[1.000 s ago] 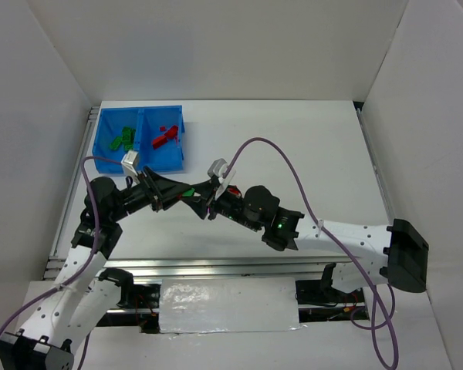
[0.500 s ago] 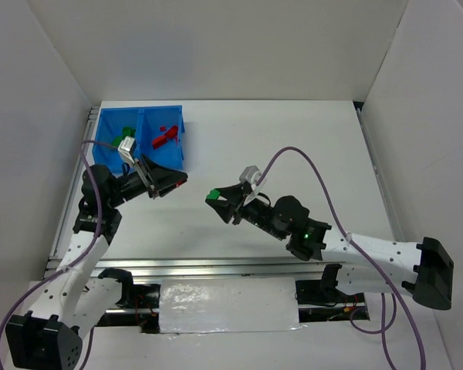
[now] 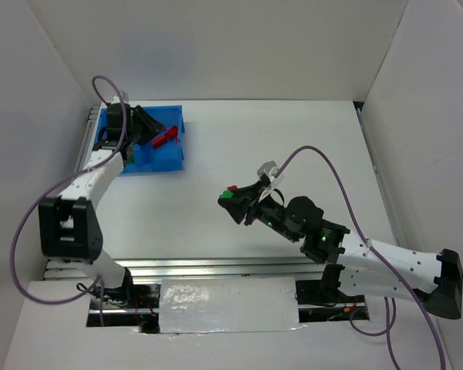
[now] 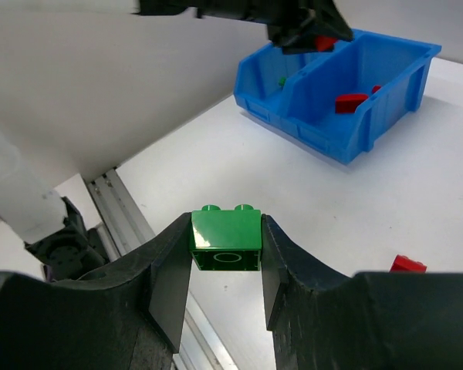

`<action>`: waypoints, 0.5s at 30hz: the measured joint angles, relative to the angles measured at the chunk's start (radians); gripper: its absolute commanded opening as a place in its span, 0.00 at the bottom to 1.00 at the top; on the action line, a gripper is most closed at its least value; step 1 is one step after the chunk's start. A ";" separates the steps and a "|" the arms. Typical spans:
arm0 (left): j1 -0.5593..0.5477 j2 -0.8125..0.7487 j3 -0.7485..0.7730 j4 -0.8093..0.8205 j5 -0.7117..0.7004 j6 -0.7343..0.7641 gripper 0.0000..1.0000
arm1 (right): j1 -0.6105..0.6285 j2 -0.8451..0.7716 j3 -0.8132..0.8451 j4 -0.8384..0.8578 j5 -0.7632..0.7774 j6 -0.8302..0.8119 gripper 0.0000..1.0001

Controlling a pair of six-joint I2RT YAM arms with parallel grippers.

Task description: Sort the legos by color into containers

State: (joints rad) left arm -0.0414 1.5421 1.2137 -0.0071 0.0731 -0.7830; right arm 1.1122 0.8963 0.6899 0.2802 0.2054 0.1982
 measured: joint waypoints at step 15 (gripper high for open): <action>0.034 0.241 0.174 0.042 0.030 0.119 1.00 | -0.016 -0.001 0.095 -0.217 0.067 0.159 0.00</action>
State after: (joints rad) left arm -0.0071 1.7828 1.3872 0.0345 0.1028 -0.6640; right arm 1.0958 0.8955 0.7845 0.0628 0.2726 0.3569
